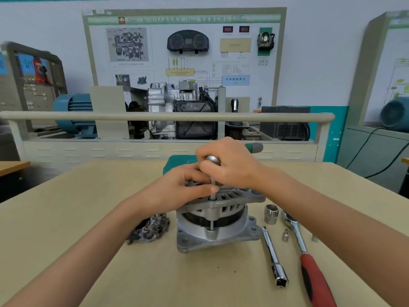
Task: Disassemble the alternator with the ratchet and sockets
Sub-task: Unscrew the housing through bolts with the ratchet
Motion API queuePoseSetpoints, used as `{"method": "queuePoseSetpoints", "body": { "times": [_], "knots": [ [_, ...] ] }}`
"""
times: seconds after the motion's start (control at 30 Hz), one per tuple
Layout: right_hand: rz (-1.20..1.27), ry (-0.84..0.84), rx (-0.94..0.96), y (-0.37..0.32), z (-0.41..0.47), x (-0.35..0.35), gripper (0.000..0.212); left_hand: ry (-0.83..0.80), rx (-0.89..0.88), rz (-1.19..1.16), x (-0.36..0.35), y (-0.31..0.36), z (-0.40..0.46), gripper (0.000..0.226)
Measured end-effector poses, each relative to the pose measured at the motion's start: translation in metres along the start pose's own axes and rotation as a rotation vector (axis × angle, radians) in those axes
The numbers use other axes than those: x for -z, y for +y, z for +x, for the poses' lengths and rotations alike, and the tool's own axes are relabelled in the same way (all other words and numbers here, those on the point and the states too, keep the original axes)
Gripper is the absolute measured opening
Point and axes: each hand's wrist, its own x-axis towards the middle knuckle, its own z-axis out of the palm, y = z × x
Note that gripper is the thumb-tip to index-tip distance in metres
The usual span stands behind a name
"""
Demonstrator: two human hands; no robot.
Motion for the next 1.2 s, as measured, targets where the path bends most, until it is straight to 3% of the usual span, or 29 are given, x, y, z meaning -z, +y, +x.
{"method": "queuePoseSetpoints", "body": {
  "times": [0.1, 0.23, 0.33, 0.43, 0.53, 0.6, 0.73, 0.83, 0.93, 1.0, 1.07, 1.1, 1.2],
  "knots": [
    [-0.026, 0.061, -0.059, -0.005, 0.0, -0.004, 0.037, 0.016, 0.057, -0.068, -0.001, 0.001, 0.0, 0.009],
    [-0.42, 0.142, -0.334, -0.022, 0.004, -0.012, 0.037, 0.14, 0.107, -0.176, -0.012, -0.003, -0.002, 0.011],
    [-0.552, 0.147, -0.499, -0.037, 0.005, -0.018, 0.037, 0.215, 0.099, -0.163, -0.018, -0.005, -0.003, 0.027],
    [-0.559, 0.244, -0.5, -0.041, 0.001, -0.019, 0.027, 0.239, 0.072, -0.105, -0.021, -0.005, -0.005, 0.037],
    [-0.528, 0.337, -0.387, -0.036, -0.006, -0.021, 0.021, 0.254, 0.027, -0.066, -0.024, -0.007, -0.006, 0.023],
    [-0.41, 0.408, -0.322, -0.03, -0.01, -0.022, 0.026, 0.27, -0.029, -0.073, -0.025, -0.008, -0.006, 0.007],
    [-0.041, 0.411, -0.216, -0.018, -0.005, -0.025, 0.036, 0.225, -0.124, -0.066, -0.018, -0.01, -0.008, 0.013],
    [0.411, 0.357, -0.205, -0.012, 0.006, -0.03, 0.048, 0.145, -0.094, -0.089, -0.008, -0.011, -0.007, 0.036],
    [0.851, 0.339, -0.163, -0.012, 0.014, -0.034, 0.058, 0.075, -0.022, -0.131, -0.003, -0.01, -0.009, 0.028],
    [0.913, 0.343, -0.199, -0.013, 0.013, -0.033, 0.06, 0.066, -0.009, -0.143, -0.005, -0.011, -0.009, 0.023],
    [0.769, 0.387, -0.228, -0.016, 0.008, -0.032, 0.059, 0.103, 0.009, -0.166, -0.008, -0.012, -0.011, 0.024],
    [0.547, 0.43, -0.24, -0.017, 0.004, -0.032, 0.056, 0.116, 0.008, -0.178, -0.008, -0.014, -0.011, 0.025],
    [-0.458, 0.51, -0.448, -0.032, -0.004, -0.041, 0.035, 0.147, 0.01, -0.191, -0.011, -0.014, -0.012, 0.011]
  ]
}}
